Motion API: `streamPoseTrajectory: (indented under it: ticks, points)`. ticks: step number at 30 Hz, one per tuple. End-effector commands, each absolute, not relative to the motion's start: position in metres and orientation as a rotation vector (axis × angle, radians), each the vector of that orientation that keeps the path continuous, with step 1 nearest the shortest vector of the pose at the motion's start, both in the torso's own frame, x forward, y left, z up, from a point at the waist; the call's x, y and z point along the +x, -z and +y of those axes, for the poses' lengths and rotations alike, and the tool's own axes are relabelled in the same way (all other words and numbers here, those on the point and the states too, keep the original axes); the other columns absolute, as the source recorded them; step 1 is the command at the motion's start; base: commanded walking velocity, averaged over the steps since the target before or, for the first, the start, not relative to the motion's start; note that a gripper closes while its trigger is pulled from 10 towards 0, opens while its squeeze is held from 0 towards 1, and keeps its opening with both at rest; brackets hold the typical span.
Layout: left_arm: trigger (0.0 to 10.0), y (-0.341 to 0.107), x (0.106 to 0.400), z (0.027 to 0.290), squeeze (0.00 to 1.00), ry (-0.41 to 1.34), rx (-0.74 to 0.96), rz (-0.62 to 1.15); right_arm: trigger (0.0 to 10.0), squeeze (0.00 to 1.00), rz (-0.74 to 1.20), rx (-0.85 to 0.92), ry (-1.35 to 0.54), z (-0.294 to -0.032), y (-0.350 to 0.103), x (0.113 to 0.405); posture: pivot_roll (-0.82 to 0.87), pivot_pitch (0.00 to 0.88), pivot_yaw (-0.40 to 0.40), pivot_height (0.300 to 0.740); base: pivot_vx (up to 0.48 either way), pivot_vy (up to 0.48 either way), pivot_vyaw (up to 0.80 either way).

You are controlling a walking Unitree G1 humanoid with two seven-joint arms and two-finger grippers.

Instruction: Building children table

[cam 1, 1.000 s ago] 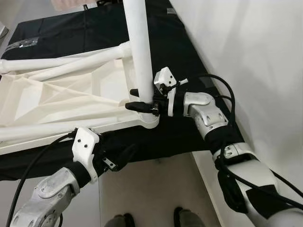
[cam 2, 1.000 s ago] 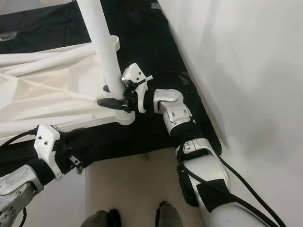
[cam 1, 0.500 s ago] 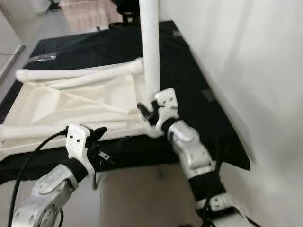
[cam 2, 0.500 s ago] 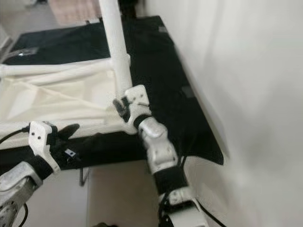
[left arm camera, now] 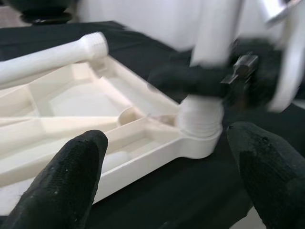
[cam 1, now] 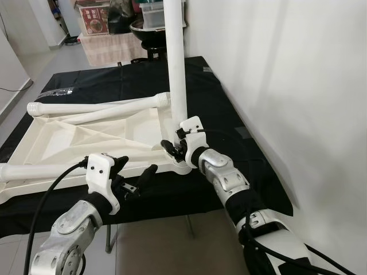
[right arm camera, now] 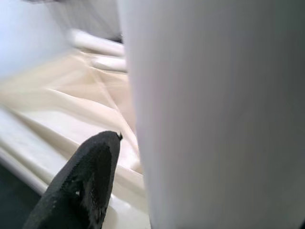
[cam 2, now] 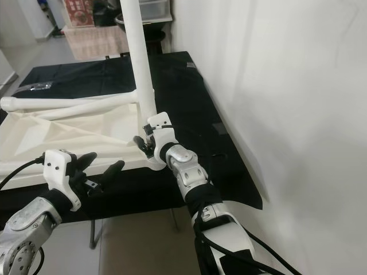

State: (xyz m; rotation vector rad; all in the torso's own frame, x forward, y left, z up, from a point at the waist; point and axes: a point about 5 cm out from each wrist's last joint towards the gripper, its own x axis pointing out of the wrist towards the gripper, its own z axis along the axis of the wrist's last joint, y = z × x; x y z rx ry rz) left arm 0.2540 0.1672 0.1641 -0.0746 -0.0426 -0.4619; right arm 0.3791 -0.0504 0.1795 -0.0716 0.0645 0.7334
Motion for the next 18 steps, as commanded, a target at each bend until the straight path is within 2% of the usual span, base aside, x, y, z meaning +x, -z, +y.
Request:
streamPoseTrajectory:
  ticks: [1, 2, 6, 10, 11, 13, 14, 18]
  points:
    - [10.0, -0.163, 0.256, 0.170, 0.00, 0.453, -0.066, -0.042, 10.0, 0.00, -0.017, -0.074, -0.866, -0.045, -0.200, 0.380, -0.02, 0.012, 0.044, 0.740, 0.000, 0.000, 0.00]
    - [10.0, -0.163, 0.256, 0.170, 0.00, 0.453, -0.066, -0.042, 10.0, 0.00, -0.017, -0.074, -0.866, -0.045, -0.200, 0.380, -0.02, 0.012, 0.044, 0.740, 0.000, 0.000, 0.00]
    - [10.0, -0.160, 0.258, 0.171, 0.00, 0.453, -0.066, -0.041, 10.0, 0.00, -0.045, -0.202, -1.107, -0.050, -0.212, 0.382, -0.01, 0.003, 0.044, 0.740, 0.000, 0.000, 0.00]
    - [10.0, -0.159, 0.258, 0.172, 0.00, 0.452, -0.060, -0.040, 10.0, 0.00, -0.023, -0.239, -1.165, -0.053, -0.214, 0.383, -0.01, 0.000, 0.046, 0.740, 0.000, 0.000, 0.00]
    - [10.0, -0.159, 0.258, 0.173, 0.00, 0.452, -0.058, -0.037, 0.7, 0.00, 0.007, -0.223, -1.167, -0.055, -0.214, 0.385, 0.00, 0.000, 0.048, 0.740, 0.000, 0.000, 0.00]
    - [10.0, -0.159, 0.258, 0.173, 0.00, 0.453, -0.057, -0.036, 0.7, 0.00, 0.017, -0.217, -1.167, -0.055, -0.214, 0.385, 0.00, 0.000, 0.048, 0.740, 0.000, 0.000, 0.00]
    - [10.0, -0.159, 0.258, 0.173, 0.00, 0.454, -0.057, -0.035, 0.0, 0.00, 0.028, -0.234, -1.168, -0.056, -0.212, 0.386, 0.00, 0.003, 0.050, 0.740, 0.000, 0.000, 0.00]
    - [10.0, -0.159, 0.258, 0.174, 0.00, 0.457, -0.057, -0.031, 0.0, 0.00, 0.048, -0.250, -1.169, -0.058, -0.209, 0.385, 0.00, 0.005, 0.050, 0.740, 0.000, 0.000, 0.00]
